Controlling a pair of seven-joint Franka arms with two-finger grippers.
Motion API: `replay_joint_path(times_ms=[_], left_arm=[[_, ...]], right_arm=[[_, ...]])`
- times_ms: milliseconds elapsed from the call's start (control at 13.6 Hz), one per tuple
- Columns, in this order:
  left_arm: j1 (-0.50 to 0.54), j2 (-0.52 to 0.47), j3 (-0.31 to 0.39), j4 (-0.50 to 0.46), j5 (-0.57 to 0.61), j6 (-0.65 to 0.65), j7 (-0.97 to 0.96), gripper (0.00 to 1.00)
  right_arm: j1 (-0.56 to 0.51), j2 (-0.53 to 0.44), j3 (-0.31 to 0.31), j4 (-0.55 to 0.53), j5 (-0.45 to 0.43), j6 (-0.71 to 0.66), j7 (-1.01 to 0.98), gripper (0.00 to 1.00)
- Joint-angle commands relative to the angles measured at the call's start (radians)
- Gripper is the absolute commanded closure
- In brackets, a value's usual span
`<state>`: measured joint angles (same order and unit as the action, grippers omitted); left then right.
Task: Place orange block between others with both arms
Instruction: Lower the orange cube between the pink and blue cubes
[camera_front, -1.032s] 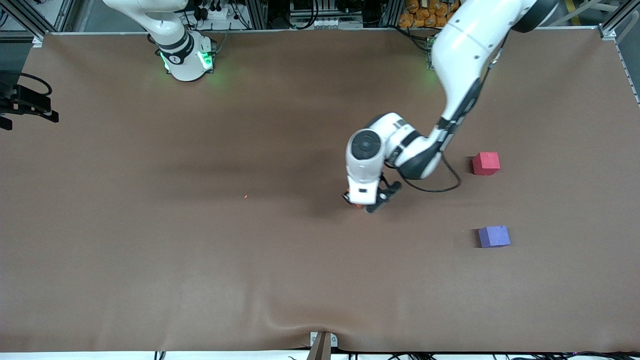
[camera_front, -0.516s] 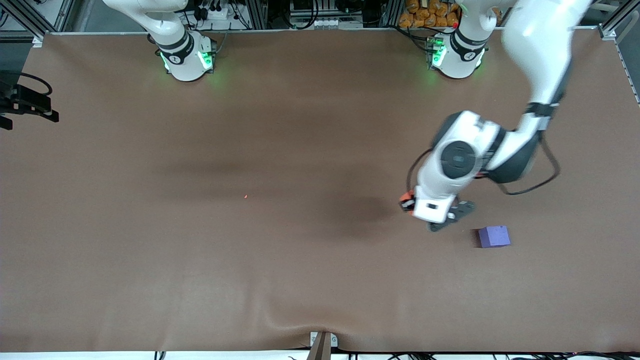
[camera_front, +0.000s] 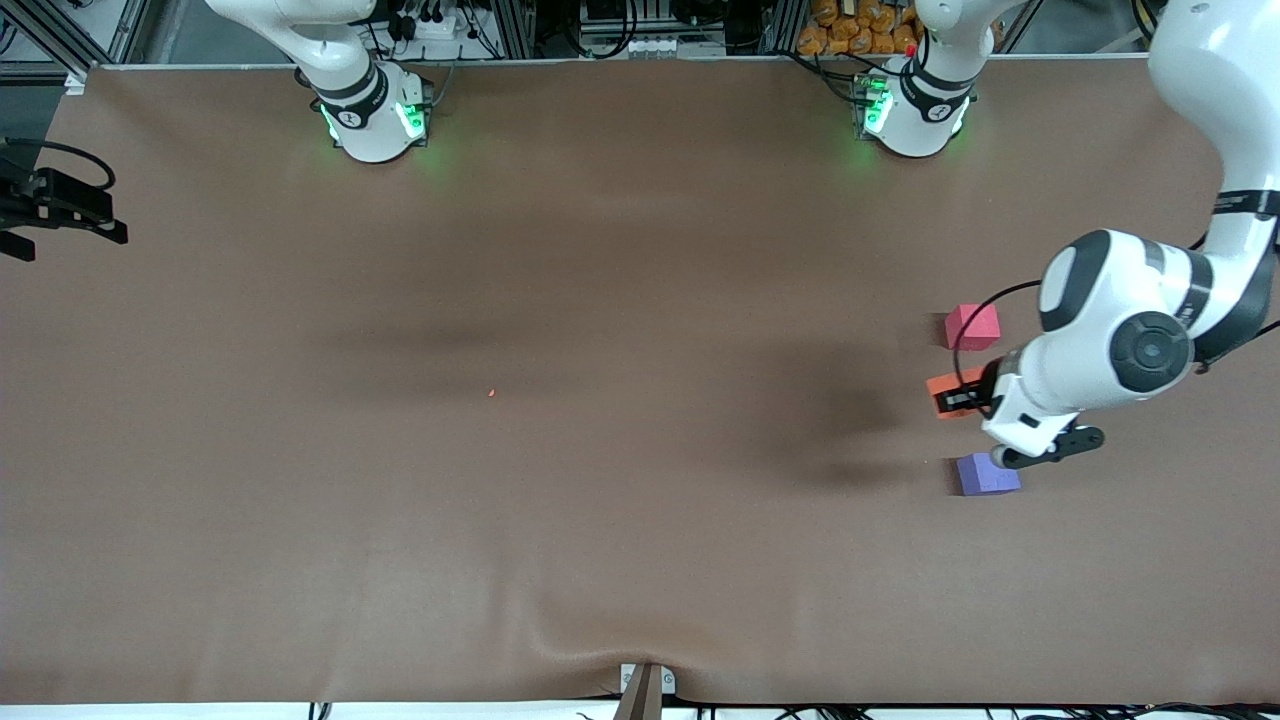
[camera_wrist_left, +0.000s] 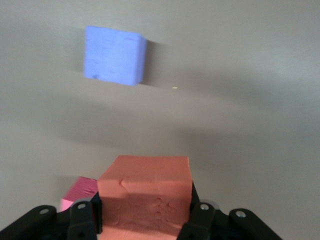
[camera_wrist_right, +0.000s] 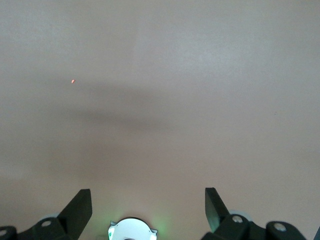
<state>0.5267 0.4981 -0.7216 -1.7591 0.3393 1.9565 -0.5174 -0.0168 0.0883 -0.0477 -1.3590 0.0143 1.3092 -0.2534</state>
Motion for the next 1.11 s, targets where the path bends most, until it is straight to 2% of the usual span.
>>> replay_joint_path(times_ms=[0, 221, 369, 590, 737, 1032], left_arm=[[0.079, -0.035, -0.021, -0.097, 0.076, 0.092, 0.063, 1.00], [0.151, -0.016, -0.019, -0.175, 0.099, 0.253, 0.132, 1.00], [0.153, -0.004, -0.015, -0.198, 0.105, 0.292, 0.131, 1.00], [0.170, -0.001, -0.012, -0.267, 0.134, 0.393, 0.128, 1.00], [0.202, 0.020, -0.010, -0.275, 0.211, 0.404, 0.114, 1.00], [0.213, 0.036, -0.010, -0.277, 0.222, 0.412, 0.102, 1.00]], right_arm=[[0.009, -0.004, -0.004, 0.011, -0.011, -0.010, -0.012, 0.00], [0.003, -0.007, -0.012, 0.011, -0.008, -0.010, -0.014, 0.00], [0.003, -0.030, -0.012, -0.008, -0.010, -0.005, -0.012, 0.00], [0.009, -0.102, -0.011, -0.104, -0.007, 0.033, -0.003, 0.00], [0.012, -0.122, -0.011, -0.112, -0.007, 0.031, -0.001, 0.00], [0.012, -0.154, -0.009, -0.153, -0.007, -0.016, -0.003, 0.00]])
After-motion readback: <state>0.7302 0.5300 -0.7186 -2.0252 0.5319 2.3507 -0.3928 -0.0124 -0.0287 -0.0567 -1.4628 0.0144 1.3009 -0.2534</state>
